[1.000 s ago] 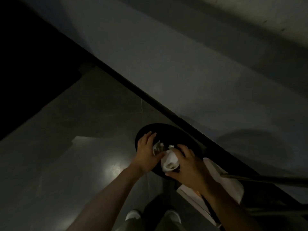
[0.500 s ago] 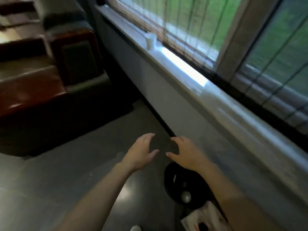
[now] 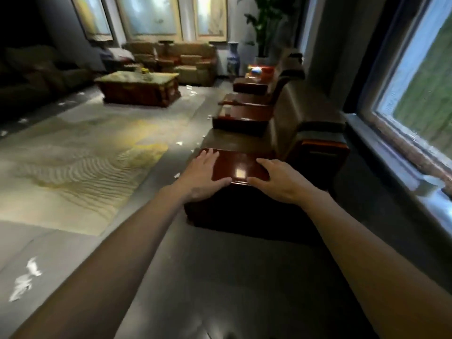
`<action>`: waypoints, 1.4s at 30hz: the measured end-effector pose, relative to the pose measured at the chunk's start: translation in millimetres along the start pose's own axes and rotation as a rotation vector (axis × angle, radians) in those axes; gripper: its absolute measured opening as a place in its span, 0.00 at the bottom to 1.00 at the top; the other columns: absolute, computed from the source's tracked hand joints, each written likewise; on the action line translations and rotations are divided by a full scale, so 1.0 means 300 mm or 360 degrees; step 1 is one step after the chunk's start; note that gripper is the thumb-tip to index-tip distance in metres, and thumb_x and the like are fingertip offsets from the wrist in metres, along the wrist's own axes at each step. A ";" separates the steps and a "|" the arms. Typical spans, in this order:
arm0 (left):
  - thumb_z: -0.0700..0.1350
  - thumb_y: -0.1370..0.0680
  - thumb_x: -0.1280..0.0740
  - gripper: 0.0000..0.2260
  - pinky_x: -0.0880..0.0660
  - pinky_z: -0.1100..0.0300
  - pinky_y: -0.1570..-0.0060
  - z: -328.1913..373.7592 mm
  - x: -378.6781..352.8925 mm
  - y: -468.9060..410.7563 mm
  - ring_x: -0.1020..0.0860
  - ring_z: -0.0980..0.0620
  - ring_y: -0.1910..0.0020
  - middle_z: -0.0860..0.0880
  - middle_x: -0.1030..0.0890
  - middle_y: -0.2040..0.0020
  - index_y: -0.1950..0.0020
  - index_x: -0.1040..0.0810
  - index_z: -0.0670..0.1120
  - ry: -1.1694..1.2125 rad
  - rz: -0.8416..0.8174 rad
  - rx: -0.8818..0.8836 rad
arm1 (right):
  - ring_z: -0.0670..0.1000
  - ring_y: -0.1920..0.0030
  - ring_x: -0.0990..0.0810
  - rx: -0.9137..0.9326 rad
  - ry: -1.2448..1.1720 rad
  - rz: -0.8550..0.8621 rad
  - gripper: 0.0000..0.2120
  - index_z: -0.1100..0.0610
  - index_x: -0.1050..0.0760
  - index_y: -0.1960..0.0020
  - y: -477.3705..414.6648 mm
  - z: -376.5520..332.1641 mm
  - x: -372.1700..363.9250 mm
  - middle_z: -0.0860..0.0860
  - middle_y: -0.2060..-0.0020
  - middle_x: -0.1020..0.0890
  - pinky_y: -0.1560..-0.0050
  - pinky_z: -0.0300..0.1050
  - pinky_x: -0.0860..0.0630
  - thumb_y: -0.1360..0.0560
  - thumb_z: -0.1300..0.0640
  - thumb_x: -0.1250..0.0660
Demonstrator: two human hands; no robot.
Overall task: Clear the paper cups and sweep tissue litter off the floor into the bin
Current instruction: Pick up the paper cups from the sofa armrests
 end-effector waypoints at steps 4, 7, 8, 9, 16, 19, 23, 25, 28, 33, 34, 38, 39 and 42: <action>0.59 0.22 0.40 0.36 0.56 0.57 0.27 -0.449 0.217 0.016 0.57 0.50 0.23 0.45 0.55 0.22 0.22 0.53 0.45 0.0022 0.0070 0.0227 | 0.57 0.29 0.34 0.0174 -0.0037 -0.0162 0.35 0.52 0.44 0.24 -0.292 -0.364 -0.150 0.55 0.28 0.35 0.30 0.55 0.35 0.24 0.37 0.40; 0.57 0.22 0.39 0.34 0.51 0.55 0.27 -0.712 0.349 0.027 0.52 0.49 0.23 0.44 0.50 0.22 0.23 0.48 0.43 0.0017 0.0119 0.0344 | 0.58 0.30 0.33 0.0252 -0.0075 -0.0217 0.35 0.54 0.43 0.24 -0.465 -0.574 -0.232 0.56 0.28 0.33 0.31 0.53 0.34 0.24 0.37 0.40; 0.56 0.22 0.38 0.32 0.49 0.56 0.28 -0.778 0.385 0.021 0.49 0.48 0.24 0.44 0.46 0.23 0.24 0.46 0.43 0.0021 0.0127 0.0356 | 0.58 0.30 0.34 0.0260 -0.0076 -0.0236 0.36 0.54 0.44 0.23 -0.521 -0.626 -0.254 0.57 0.28 0.34 0.31 0.53 0.35 0.24 0.37 0.40; 0.55 0.22 0.38 0.31 0.47 0.56 0.29 -0.840 0.412 0.008 0.47 0.47 0.24 0.44 0.44 0.23 0.24 0.44 0.43 0.0033 0.0129 0.0366 | 0.58 0.29 0.36 0.0257 -0.0072 -0.0261 0.36 0.54 0.44 0.23 -0.576 -0.670 -0.278 0.57 0.27 0.35 0.30 0.53 0.35 0.24 0.37 0.40; 0.59 0.22 0.40 0.35 0.51 0.54 0.27 -1.219 0.427 -0.289 0.52 0.49 0.23 0.46 0.49 0.22 0.22 0.50 0.45 0.0094 0.0004 0.0442 | 0.59 0.28 0.36 0.0201 -0.0059 -0.0316 0.37 0.51 0.46 0.23 -1.035 -0.804 -0.431 0.57 0.27 0.36 0.29 0.56 0.36 0.25 0.35 0.41; 0.58 0.21 0.41 0.34 0.52 0.56 0.27 -1.362 0.410 -0.499 0.52 0.49 0.23 0.45 0.49 0.22 0.22 0.49 0.44 0.0080 -0.0065 0.0423 | 0.59 0.28 0.37 0.0162 -0.0045 -0.0288 0.36 0.52 0.46 0.23 -1.281 -0.801 -0.474 0.57 0.27 0.36 0.29 0.56 0.38 0.24 0.35 0.42; 0.58 0.22 0.40 0.34 0.51 0.57 0.27 -1.571 0.444 -0.871 0.51 0.48 0.23 0.44 0.46 0.22 0.23 0.47 0.42 0.0035 -0.0092 0.0416 | 0.58 0.26 0.39 0.0118 -0.0035 -0.0233 0.35 0.51 0.45 0.23 -1.672 -0.787 -0.501 0.55 0.26 0.37 0.28 0.55 0.39 0.23 0.36 0.43; 0.58 0.22 0.40 0.33 0.51 0.57 0.27 -1.653 0.497 -1.060 0.50 0.48 0.23 0.44 0.45 0.23 0.23 0.46 0.42 0.0026 -0.0103 0.0399 | 0.59 0.27 0.39 0.0059 -0.0039 -0.0264 0.35 0.51 0.46 0.23 -1.872 -0.791 -0.499 0.56 0.26 0.37 0.28 0.55 0.40 0.23 0.36 0.43; 0.56 0.21 0.39 0.32 0.47 0.58 0.29 -1.771 0.592 -1.336 0.44 0.47 0.24 0.43 0.42 0.24 0.24 0.44 0.42 0.0039 -0.0028 0.0335 | 0.60 0.27 0.38 0.0003 -0.0019 -0.0256 0.36 0.51 0.45 0.23 -2.173 -0.822 -0.479 0.57 0.26 0.37 0.29 0.55 0.39 0.24 0.34 0.44; 0.55 0.22 0.37 0.31 0.45 0.58 0.29 -1.983 0.624 -1.711 0.41 0.47 0.26 0.43 0.40 0.25 0.24 0.42 0.41 0.0092 -0.0047 0.0318 | 0.60 0.26 0.40 0.0031 -0.0035 -0.0242 0.35 0.49 0.46 0.23 -2.605 -0.863 -0.478 0.56 0.25 0.39 0.28 0.57 0.41 0.24 0.34 0.43; 0.55 0.22 0.37 0.31 0.45 0.58 0.30 -2.032 0.620 -1.795 0.41 0.47 0.26 0.43 0.39 0.25 0.24 0.42 0.41 0.0102 -0.0055 0.0324 | 0.60 0.26 0.41 0.0019 -0.0047 -0.0237 0.35 0.49 0.45 0.23 -2.693 -0.860 -0.485 0.56 0.25 0.40 0.27 0.58 0.41 0.24 0.34 0.43; 0.57 0.21 0.40 0.31 0.48 0.58 0.29 -2.217 0.611 -2.163 0.45 0.49 0.24 0.45 0.42 0.24 0.24 0.43 0.43 0.0106 -0.0090 0.0231 | 0.58 0.26 0.40 -0.0046 -0.0112 -0.0229 0.35 0.50 0.45 0.23 -3.056 -0.827 -0.540 0.53 0.25 0.39 0.27 0.58 0.41 0.24 0.35 0.43; 0.57 0.21 0.40 0.31 0.48 0.58 0.29 -2.264 0.614 -2.262 0.47 0.49 0.24 0.46 0.42 0.23 0.23 0.44 0.43 0.0112 -0.0098 0.0201 | 0.58 0.26 0.39 -0.0075 -0.0127 -0.0232 0.35 0.50 0.45 0.23 -3.154 -0.819 -0.555 0.53 0.25 0.39 0.27 0.58 0.41 0.24 0.35 0.43; 0.58 0.21 0.41 0.31 0.49 0.57 0.29 -2.418 0.632 -2.577 0.48 0.50 0.24 0.47 0.43 0.23 0.23 0.44 0.44 0.0125 -0.0122 0.0128 | 0.58 0.26 0.39 -0.0172 -0.0198 -0.0221 0.34 0.51 0.45 0.23 -3.464 -0.801 -0.582 0.54 0.25 0.39 0.28 0.58 0.40 0.23 0.36 0.43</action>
Point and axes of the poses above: each hand's wrist, its own y-axis away from the middle knuckle, its own x-axis out of the back of the hand, z = x × y, the point moved 3 cm from there along -y, towards the middle knuckle
